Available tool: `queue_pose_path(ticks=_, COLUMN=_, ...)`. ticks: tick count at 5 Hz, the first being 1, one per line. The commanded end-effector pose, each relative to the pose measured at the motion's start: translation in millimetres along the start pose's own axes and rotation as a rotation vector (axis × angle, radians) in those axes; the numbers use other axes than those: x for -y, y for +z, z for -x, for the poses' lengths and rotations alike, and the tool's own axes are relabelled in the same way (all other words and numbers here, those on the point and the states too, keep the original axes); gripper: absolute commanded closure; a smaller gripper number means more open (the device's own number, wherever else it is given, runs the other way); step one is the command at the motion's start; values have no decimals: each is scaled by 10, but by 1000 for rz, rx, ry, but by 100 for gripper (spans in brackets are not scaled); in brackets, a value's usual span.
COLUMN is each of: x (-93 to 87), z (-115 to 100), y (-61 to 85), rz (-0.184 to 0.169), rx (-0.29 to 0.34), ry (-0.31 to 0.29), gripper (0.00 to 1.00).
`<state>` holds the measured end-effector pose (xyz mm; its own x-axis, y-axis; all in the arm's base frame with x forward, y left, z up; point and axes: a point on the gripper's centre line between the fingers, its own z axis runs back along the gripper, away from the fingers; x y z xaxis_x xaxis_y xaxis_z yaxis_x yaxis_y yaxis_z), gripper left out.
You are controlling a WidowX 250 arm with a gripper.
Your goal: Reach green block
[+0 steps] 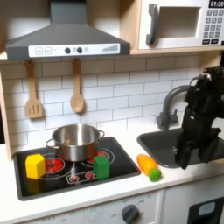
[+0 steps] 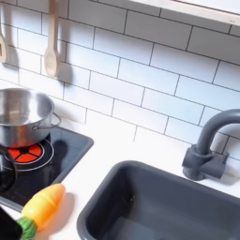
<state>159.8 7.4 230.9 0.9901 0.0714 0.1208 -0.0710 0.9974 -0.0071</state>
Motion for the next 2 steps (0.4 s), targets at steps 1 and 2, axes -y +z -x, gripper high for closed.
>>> queue_pose_path(ticks=1, x=-176, z=-312, y=-46, rz=-16, rx=23, ry=22, gripper=0)
queue_pose_path(ticks=2, x=-310, z=-526, y=-65, rz=-27, rx=36, ry=32, gripper=0)
